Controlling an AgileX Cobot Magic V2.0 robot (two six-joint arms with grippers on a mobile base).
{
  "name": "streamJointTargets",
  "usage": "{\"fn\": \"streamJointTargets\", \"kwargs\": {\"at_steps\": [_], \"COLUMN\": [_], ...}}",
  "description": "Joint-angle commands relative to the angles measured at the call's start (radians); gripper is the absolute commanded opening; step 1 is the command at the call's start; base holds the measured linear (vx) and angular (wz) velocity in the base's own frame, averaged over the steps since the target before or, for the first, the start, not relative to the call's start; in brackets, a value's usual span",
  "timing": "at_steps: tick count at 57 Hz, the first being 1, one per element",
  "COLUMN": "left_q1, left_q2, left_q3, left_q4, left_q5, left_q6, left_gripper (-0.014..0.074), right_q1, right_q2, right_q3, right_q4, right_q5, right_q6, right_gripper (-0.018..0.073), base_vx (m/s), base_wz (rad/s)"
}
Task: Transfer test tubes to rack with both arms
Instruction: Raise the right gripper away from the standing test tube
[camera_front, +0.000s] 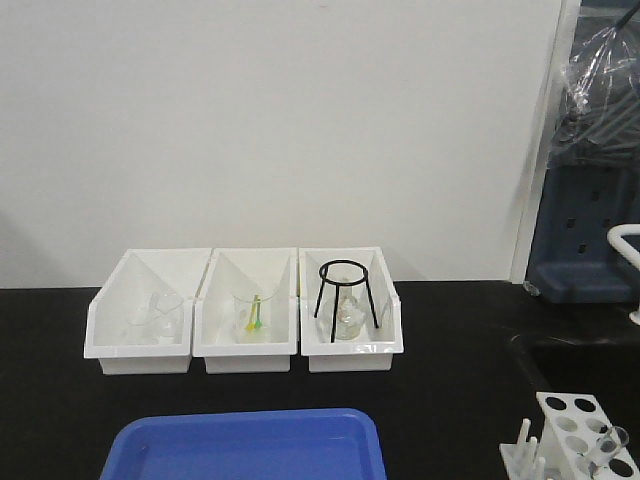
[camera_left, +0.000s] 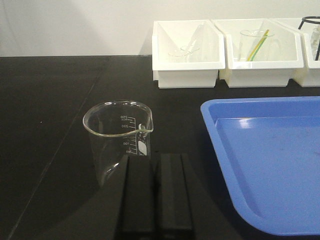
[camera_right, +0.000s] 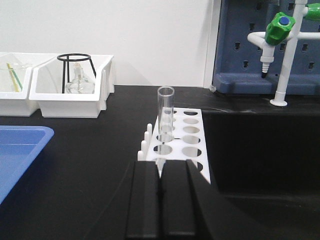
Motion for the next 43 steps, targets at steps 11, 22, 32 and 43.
{"fn": "streamJointTargets", "kwargs": {"at_steps": [11,22,32,43], "left_q1": [0.0,0.0,0.0,0.0], "left_q2": [-0.01,-0.01,-0.01,-0.01], "left_q3": [-0.026,-0.026,-0.026,-0.026], "left_q4": [-0.01,-0.01,-0.01,-0.01], "left_q5": [-0.076,-0.076,-0.076,-0.076], "left_q6": [0.001,0.001,0.001,0.001], "left_gripper": [-0.0003,-0.0003,-0.0003,-0.0003], "right_q1": [0.001,0.001,0.001,0.001], "right_q2": [-0.01,-0.01,-0.01,-0.01], "right_q3": [0.014,0.014,0.014,0.014], "right_q4": [-0.008,-0.008,-0.008,-0.008], "right_q5": [-0.077,-0.077,-0.077,-0.077], "right_q6": [-0.005,-0.005,-0.005,-0.005], "right_gripper": [-0.0009,-0.0009,-0.0009,-0.0009], "base_vx": [0.0,0.0,0.0,0.0], "base_wz": [0.0,0.0,0.0,0.0]}}
